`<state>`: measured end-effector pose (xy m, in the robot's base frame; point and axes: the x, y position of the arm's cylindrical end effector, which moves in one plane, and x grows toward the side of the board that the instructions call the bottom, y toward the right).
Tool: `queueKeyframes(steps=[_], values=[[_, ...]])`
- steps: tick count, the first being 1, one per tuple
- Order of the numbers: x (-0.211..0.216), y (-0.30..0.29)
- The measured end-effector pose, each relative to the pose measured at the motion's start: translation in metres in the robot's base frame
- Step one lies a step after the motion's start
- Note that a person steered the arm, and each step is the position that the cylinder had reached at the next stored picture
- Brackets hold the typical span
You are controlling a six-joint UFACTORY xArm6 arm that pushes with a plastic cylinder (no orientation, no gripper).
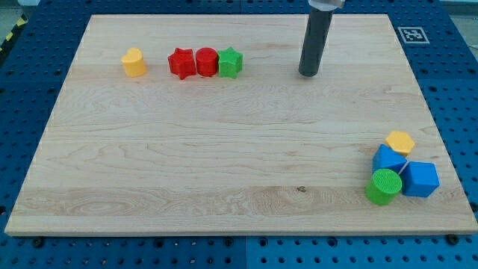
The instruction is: Slide the green star to the center right
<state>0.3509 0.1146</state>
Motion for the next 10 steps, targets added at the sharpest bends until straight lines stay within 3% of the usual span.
queueKeyframes(steps=[2,3,5,6,8,10], values=[[-0.049,-0.080],[-0.049,-0.091],[-0.063,-0.185],[-0.060,-0.172],[0.004,-0.095],[0.018,-0.088]])
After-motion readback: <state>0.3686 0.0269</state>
